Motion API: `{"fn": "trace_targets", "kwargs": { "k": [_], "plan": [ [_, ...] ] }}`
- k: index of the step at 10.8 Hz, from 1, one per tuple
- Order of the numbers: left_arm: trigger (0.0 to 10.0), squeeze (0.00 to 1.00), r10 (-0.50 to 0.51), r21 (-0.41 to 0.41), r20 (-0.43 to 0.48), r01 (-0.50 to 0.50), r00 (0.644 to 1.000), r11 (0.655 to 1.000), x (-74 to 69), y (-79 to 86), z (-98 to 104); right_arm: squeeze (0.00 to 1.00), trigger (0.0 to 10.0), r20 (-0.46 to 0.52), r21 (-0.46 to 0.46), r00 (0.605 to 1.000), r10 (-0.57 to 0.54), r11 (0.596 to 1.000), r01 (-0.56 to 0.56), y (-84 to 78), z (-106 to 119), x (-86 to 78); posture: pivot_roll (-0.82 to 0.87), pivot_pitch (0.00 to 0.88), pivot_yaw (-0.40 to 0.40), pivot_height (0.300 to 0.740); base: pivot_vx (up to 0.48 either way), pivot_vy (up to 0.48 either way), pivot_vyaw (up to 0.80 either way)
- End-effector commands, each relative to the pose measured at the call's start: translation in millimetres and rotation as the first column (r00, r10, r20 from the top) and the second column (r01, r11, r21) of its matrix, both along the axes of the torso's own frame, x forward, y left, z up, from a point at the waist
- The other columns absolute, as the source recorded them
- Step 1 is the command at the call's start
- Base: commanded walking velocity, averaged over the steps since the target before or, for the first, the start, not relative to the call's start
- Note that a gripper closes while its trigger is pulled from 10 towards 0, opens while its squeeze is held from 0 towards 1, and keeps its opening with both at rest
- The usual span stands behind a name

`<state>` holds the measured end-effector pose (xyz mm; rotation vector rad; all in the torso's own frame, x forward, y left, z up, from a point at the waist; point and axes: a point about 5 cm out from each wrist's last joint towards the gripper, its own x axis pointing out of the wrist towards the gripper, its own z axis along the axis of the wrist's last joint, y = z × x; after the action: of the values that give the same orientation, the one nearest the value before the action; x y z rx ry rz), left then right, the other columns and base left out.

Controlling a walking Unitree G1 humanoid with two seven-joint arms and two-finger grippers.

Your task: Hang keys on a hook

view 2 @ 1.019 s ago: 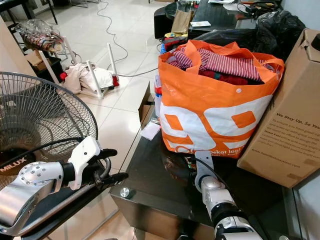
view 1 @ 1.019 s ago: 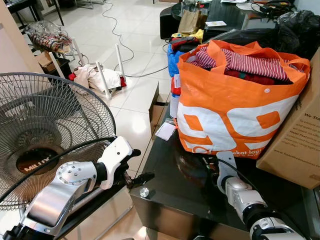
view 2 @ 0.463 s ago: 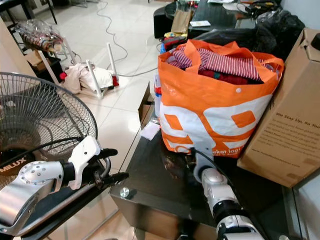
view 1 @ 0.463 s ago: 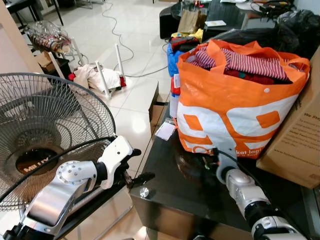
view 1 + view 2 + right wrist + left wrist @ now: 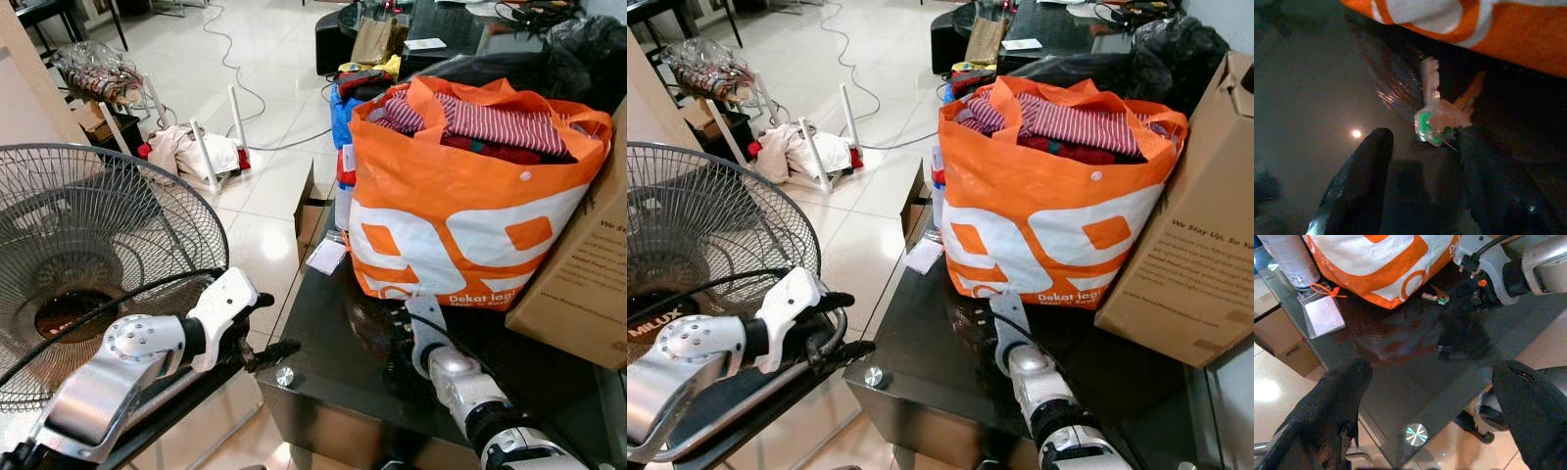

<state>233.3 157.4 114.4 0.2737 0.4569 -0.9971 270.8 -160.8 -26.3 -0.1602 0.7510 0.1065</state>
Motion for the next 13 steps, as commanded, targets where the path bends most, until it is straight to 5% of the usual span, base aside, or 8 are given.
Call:
{"fn": "trace_targets", "kwargs": {
  "k": [1,6,7,8,9,11,13],
  "plan": [
    [10.0,0.00,0.002,0.005,0.012,-0.002,1.000,1.000,-0.6,3.3,4.3,0.00,10.0,-0.009,-0.003,1.000,-0.004,1.000,0.004,2.1,0.9,2.1,0.02,0.000,0.084,0.740,0.000,0.000,0.00],
    [10.0,0.00,0.001,-0.004,0.017,0.000,1.000,1.000,3.9,-0.9,4.7,0.00,10.0,-0.024,0.035,0.998,-0.057,0.998,0.058,-3.7,0.0,0.8,0.02,0.000,0.081,0.740,0.000,0.000,0.00],
    [10.0,0.00,0.001,-0.003,0.018,-0.001,1.000,1.000,4.0,-0.4,5.0,0.00,8.8,-0.021,0.048,0.998,-0.058,0.997,0.059,-1.2,-0.4,0.6,0.02,0.000,0.082,0.740,0.000,0.000,0.00],
    [10.0,0.00,0.001,-0.001,0.018,-0.001,1.000,1.000,4.0,0.2,5.2,0.00,4.9,-0.022,0.053,0.998,-0.058,0.997,0.059,1.6,-0.9,0.4,0.02,0.000,0.083,0.740,0.000,0.000,0.00],
    [10.0,0.00,0.002,0.001,0.018,-0.002,1.000,1.000,4.2,0.4,5.4,0.00,2.2,-0.024,0.055,0.998,-0.056,0.997,0.057,3.7,-1.4,0.4,0.02,0.000,0.082,0.740,0.000,0.000,0.00],
    [10.0,0.00,0.003,0.001,0.019,-0.003,1.000,1.000,4.4,0.4,5.5,0.00,0.5,-0.025,0.056,0.998,-0.056,0.997,0.057,4.1,-1.5,0.4,0.03,0.000,0.081,0.740,0.000,0.000,0.00],
    [10.0,0.00,0.004,-0.001,0.021,-0.004,1.000,1.000,5.0,-0.3,5.6,0.00,0.0,-0.025,0.053,0.998,-0.058,0.997,0.059,2.7,-1.0,1.0,0.03,0.000,0.080,0.740,0.000,0.000,0.00]
  ]
}}
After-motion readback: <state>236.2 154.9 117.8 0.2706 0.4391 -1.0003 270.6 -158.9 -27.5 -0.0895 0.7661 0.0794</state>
